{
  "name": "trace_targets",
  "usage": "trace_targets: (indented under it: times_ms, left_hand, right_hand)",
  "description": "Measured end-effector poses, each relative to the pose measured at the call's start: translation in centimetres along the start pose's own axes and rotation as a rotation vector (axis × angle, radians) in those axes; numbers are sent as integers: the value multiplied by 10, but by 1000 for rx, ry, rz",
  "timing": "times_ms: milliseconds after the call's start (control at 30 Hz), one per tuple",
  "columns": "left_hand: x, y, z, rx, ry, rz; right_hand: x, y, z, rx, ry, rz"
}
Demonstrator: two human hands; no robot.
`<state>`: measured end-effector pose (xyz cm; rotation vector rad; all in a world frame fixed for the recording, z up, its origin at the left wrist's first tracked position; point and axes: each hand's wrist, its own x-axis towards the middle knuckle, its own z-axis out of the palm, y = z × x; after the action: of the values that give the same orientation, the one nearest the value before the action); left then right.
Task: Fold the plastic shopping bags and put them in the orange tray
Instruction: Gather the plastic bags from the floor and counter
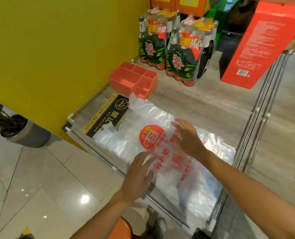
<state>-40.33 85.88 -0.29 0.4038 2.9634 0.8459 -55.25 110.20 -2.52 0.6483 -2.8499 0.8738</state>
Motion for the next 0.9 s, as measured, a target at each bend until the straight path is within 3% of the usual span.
trace_targets:
  times_ms: [100,167,267,600,667,900]
  left_hand:
    - [20,-19,16,143,-153,108]
    - [25,-24,24,177,-297,77]
    - [26,-23,25,230,-387,62]
    - [16,1,-41,195,-300,292]
    - [3,-6,-58,244,-342,246]
    - [-75,-38,-101,342,-314,492]
  right_hand:
    - [-42,-4,11,-60,-14,-74]
    - [-64,-1,19,-120,-63,-79]
    - [-76,9,21,-221,-151,-57]
    - [-122,-60,-29,-180,-181,219]
    - [-141,-84,-35,-161,-146,254]
    - [-220,-200,-18,-211,-11,297]
